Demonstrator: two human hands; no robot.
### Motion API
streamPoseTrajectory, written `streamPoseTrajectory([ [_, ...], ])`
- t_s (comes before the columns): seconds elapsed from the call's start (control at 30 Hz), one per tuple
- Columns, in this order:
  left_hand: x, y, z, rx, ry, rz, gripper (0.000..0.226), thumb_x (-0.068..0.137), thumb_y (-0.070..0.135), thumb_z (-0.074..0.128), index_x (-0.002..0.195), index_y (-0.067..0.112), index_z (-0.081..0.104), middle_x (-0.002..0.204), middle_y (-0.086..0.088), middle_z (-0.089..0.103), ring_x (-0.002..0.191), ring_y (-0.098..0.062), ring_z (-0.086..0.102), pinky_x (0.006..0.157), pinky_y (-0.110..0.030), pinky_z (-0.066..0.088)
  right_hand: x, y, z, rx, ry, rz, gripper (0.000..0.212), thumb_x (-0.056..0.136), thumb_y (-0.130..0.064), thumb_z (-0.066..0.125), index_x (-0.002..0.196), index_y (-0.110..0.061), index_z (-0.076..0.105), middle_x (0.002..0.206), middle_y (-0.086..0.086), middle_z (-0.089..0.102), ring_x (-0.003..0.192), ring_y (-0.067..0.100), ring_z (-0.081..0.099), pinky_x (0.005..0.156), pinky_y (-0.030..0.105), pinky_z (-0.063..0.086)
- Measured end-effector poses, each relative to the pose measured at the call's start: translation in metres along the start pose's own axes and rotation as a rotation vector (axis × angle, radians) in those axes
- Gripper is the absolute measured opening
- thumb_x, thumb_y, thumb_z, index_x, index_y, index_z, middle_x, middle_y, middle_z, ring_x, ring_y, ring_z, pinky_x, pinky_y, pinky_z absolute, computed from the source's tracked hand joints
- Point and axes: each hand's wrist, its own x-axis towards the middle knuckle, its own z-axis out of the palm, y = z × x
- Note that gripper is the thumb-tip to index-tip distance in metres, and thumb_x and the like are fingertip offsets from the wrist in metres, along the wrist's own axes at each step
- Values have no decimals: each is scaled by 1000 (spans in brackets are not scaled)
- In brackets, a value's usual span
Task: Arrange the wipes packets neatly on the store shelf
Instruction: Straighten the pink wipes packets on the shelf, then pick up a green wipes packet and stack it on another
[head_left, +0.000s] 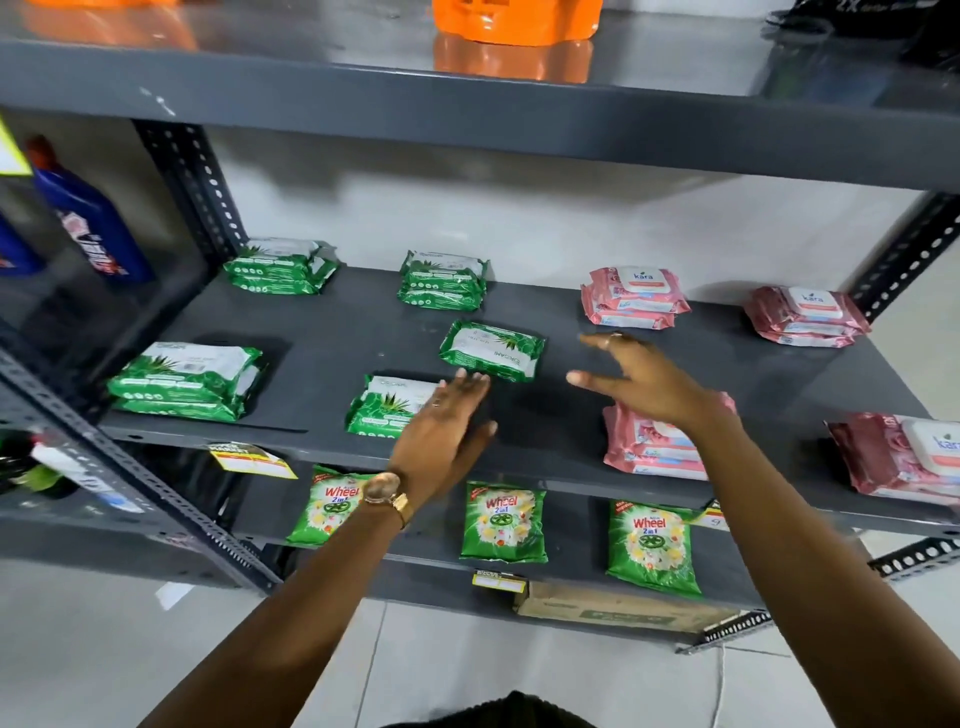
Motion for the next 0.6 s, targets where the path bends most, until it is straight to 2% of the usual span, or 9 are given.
streamPoseTrajectory([
  [0.07,-6,-23,-21,-13,15,-59,52,98,35,39,145,12,35,152,-8,39,145,-18,22,121,-38,19,28,-13,13,-59,-50,-23,70,86,-43,60,144,-13,34,152,9,35,139,25,32,111,33,28],
  [0.13,-14,-52,-37,-63,77,-140,44,99,29,39,139,11,45,146,-11,47,142,-23,34,117,-42,30,59,-25,28,-134,-88,-11,73,86,-41,61,144,-7,32,151,15,35,139,29,32,114,40,29],
  [0.2,-22,-84,-51,-141,166,-261,37,100,21,44,135,12,50,143,-14,50,138,-25,40,114,-41,35,89,-33,42,-246,-121,19,80,85,-43,61,145,-4,26,152,18,31,140,32,29,113,41,30],
  [0.27,-26,-114,-61,-144,178,-354,37,99,17,45,135,11,51,142,-18,50,137,-29,42,112,-41,37,113,-34,55,-328,-160,53,89,82,-46,64,146,-2,20,155,18,25,142,33,23,114,43,27],
  [0.37,-28,-151,-69,-79,20,-389,41,99,13,44,139,8,44,149,-19,40,143,-31,30,119,-39,25,135,-31,70,-286,-187,97,93,72,-43,75,141,1,30,149,21,34,136,36,32,111,43,32],
  [0.43,-26,-164,-66,71,-85,-302,46,100,19,36,144,5,35,154,-18,30,147,-30,20,123,-39,13,143,-30,76,-253,-160,123,81,64,-40,82,127,-3,46,131,20,52,116,34,50,98,43,44],
  [0.5,-22,-169,-60,245,-145,-240,58,95,30,21,148,5,24,158,-15,20,149,-28,13,123,-38,6,145,-30,75,-248,-129,138,70,57,-41,83,112,-8,56,113,15,63,98,29,58,87,42,51],
  [0.6,-19,-175,-53,369,-193,-253,59,98,34,12,151,9,8,161,-9,7,150,-23,2,123,-37,0,139,-38,71,-170,-92,153,72,56,-37,84,117,-11,58,113,10,65,97,26,61,86,39,53],
])
